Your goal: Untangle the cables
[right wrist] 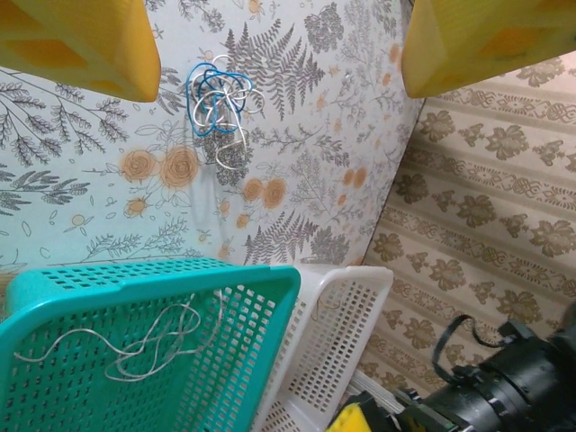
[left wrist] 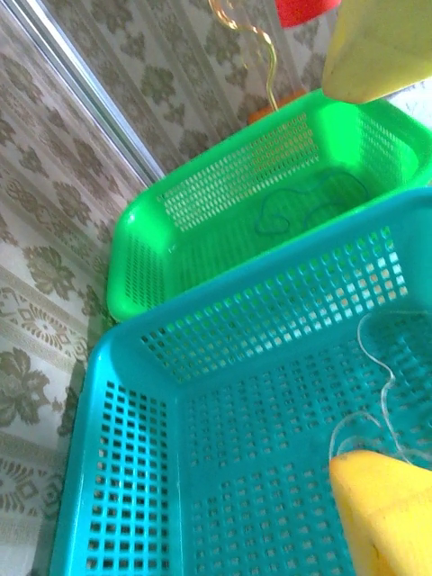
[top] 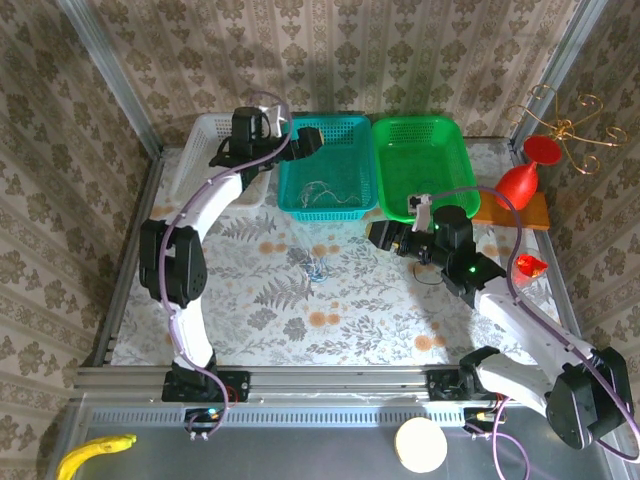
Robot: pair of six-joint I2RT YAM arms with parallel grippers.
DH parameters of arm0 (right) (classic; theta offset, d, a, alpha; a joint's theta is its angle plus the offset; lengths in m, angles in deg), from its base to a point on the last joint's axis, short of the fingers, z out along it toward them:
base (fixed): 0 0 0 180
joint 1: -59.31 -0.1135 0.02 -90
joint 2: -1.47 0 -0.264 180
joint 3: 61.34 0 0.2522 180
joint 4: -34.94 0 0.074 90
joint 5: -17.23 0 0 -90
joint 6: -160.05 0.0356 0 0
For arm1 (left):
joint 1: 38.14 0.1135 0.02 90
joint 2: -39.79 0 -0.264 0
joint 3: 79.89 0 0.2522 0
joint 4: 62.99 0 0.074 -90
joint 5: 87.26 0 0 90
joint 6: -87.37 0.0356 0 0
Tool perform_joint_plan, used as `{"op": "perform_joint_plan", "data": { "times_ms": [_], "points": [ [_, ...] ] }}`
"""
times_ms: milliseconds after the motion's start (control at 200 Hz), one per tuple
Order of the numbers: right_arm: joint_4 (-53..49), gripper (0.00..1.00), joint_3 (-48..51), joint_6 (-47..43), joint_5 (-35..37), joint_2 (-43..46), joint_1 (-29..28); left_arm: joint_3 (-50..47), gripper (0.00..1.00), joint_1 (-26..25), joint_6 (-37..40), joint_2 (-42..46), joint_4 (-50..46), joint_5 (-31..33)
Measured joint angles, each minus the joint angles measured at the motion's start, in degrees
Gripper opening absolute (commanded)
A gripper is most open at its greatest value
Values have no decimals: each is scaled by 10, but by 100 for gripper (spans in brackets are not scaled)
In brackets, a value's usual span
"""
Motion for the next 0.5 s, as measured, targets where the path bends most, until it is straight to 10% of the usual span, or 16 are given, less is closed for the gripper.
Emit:
{"op": "perform_joint_plan", "data": {
  "times_ms": [500],
  "points": [
    [-55, 68, -48, -50, 75, -94, -113, -155, 100, -31, 70, 222, -82, 79]
  ]
}}
